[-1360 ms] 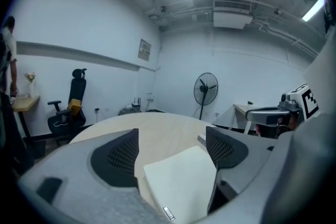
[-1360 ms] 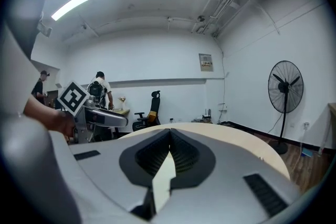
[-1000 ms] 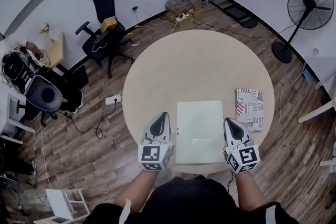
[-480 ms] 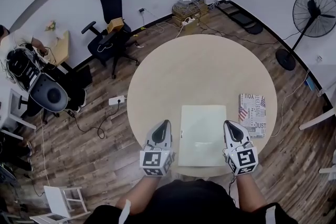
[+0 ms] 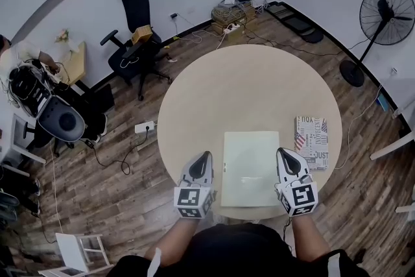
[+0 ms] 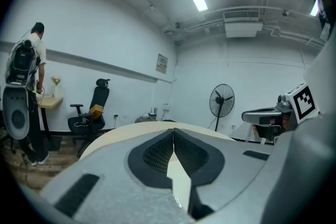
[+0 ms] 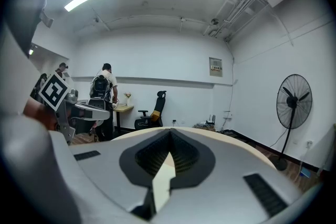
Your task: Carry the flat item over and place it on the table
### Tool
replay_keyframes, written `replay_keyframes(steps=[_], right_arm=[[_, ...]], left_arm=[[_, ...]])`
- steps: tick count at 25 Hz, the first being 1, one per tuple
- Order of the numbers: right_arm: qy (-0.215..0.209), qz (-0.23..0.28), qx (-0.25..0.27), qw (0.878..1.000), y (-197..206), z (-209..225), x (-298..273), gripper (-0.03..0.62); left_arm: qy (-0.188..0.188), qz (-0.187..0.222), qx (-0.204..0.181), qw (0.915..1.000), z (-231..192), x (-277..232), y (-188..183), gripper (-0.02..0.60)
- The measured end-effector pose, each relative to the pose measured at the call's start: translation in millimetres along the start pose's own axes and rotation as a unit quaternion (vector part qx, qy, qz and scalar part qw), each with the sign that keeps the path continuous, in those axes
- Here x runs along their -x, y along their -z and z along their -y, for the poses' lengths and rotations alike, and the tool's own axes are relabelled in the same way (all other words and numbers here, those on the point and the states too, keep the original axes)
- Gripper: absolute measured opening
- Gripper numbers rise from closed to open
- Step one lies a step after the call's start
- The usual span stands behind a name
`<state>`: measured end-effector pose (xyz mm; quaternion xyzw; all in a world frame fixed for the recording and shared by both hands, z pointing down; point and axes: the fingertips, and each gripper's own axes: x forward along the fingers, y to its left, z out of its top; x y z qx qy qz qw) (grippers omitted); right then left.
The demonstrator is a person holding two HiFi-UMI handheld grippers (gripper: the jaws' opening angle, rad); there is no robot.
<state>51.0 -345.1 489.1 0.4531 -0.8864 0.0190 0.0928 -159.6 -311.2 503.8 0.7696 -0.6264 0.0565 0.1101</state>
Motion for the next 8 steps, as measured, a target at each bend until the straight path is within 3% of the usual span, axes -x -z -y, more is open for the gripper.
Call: replay_keyframes(steps=[8], right_arm=[[0.006, 0.002, 0.003, 1.0, -0.8, 1.8, 1.8, -0.003]], left_arm=[[0.012, -0.016, 0.002, 0.9998, 5.7, -2.6, 10.4, 0.008]])
